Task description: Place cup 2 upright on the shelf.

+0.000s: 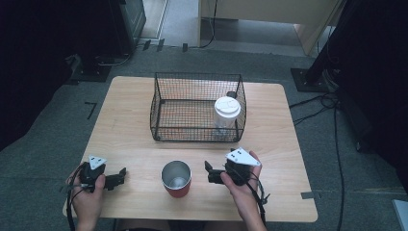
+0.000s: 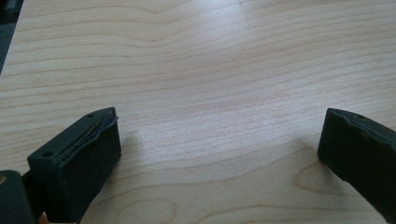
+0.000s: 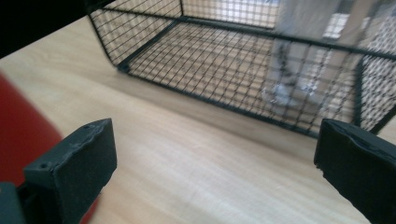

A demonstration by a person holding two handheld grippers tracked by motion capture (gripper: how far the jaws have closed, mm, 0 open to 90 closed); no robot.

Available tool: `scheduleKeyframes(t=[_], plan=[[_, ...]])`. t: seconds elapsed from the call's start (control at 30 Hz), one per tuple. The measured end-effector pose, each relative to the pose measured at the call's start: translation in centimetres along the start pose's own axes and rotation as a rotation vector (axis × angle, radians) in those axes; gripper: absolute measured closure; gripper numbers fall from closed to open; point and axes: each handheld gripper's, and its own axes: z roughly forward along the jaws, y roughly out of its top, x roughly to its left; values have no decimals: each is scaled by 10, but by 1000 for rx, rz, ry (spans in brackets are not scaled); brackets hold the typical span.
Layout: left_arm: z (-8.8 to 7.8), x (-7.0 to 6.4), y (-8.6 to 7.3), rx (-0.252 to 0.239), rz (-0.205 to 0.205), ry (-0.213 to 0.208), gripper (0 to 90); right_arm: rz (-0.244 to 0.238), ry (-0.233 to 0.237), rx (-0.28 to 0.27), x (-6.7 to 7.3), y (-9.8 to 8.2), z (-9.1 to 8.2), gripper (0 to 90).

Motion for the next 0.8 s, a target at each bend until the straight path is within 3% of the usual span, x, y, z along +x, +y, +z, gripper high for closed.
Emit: scheduleKeyframes(t=[0.4, 0.8], plan=[[0, 0, 0, 0, 0, 0, 0, -21, 81, 27, 25, -19, 0, 0], [0, 0, 0, 0, 1, 0, 0, -9, 155, 13, 35, -39, -6, 0]])
